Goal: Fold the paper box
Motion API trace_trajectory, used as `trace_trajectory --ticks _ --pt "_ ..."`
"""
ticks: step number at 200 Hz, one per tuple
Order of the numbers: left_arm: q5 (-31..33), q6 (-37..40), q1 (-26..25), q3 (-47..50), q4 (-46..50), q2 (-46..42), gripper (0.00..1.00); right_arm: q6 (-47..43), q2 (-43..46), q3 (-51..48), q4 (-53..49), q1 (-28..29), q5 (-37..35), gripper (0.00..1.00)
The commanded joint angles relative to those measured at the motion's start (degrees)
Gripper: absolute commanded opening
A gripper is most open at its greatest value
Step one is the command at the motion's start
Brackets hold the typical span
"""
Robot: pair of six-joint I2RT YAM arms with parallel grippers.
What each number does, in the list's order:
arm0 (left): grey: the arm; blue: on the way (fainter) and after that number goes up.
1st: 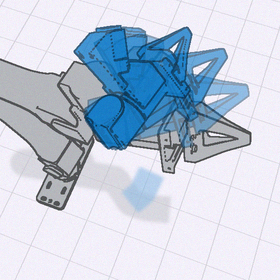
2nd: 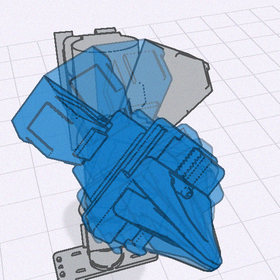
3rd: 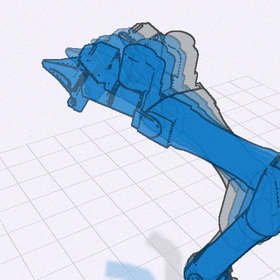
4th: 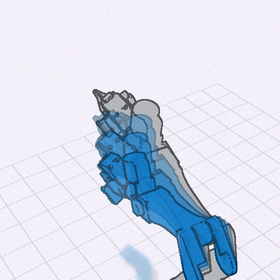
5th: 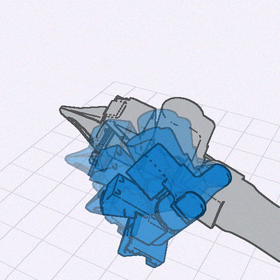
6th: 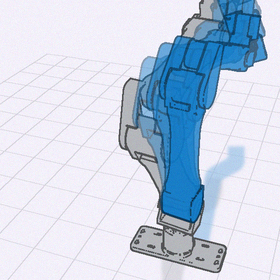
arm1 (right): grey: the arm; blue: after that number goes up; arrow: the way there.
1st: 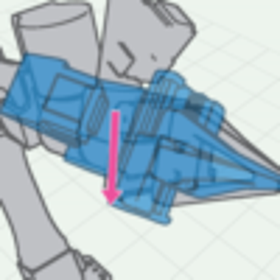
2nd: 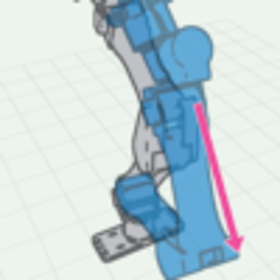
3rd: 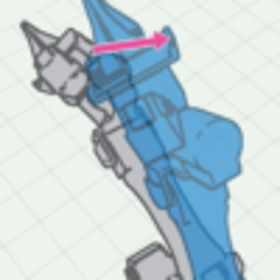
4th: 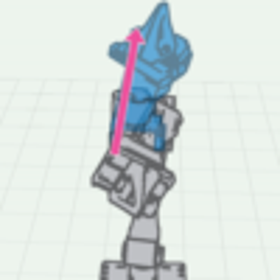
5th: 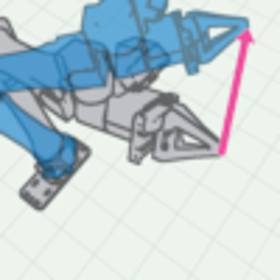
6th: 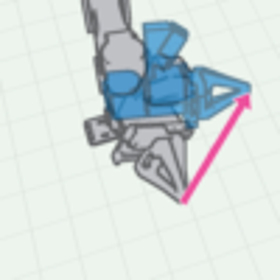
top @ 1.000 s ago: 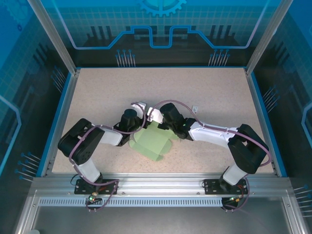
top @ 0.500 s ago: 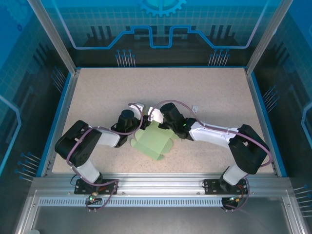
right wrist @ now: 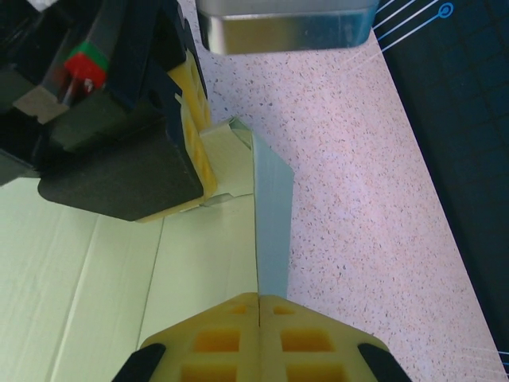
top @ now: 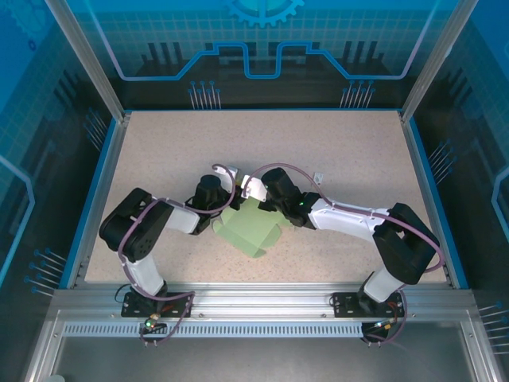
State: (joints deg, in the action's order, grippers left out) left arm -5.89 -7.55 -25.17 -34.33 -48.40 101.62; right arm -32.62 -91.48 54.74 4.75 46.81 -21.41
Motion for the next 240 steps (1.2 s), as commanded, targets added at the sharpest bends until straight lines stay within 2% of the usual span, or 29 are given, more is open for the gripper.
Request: trace_trajectory --ticks 1,28,41,63,91,121,149,181,240 --pt "-0.26 -0.12 1.01 -1.03 -1.56 1.42 0.13 -1.3 1.0 0.72 -0.29 -0.1 0.68 0.0" --pt "-0.72 0.48 0.99 0.17 -4.91 1.58 0.04 -0.75 1.58 0.97 -1.82 -0.22 0.25 0.01" --pt "-0.96 0.28 0.81 0.82 -6.44 1.51 0.02 0.95 2.53 2.1 -4.1 -0.31 1.65 0.1" --pt "0.51 1.72 -0.02 2.69 -10.37 1.8 0.01 4.71 4.72 4.78 -8.53 -0.99 6.51 0.32" --pt "2.23 3.56 -0.69 3.67 -12.34 2.26 0.01 10.64 7.2 7.29 -11.67 -3.03 15.86 0.43" --pt "2.42 5.63 -1.56 3.76 -12.32 2.45 0.02 19.49 8.65 9.3 -12.19 -8.34 27.08 0.45" --pt "1.13 7.23 -2.16 4.77 -15.49 3.42 0.03 28.84 4.05 14.45 -15.14 -14.86 36.2 0.46" --pt "0.7 8.4 -2.81 4.62 -16.29 4.72 0.04 33.37 -3.88 19.3 -17.96 -17.26 39.15 0.46" --pt "1.18 10.16 -3.7 4.36 -14.62 5.03 0.08 38.23 -15.8 24.8 -18.06 -17.39 45.16 0.46"
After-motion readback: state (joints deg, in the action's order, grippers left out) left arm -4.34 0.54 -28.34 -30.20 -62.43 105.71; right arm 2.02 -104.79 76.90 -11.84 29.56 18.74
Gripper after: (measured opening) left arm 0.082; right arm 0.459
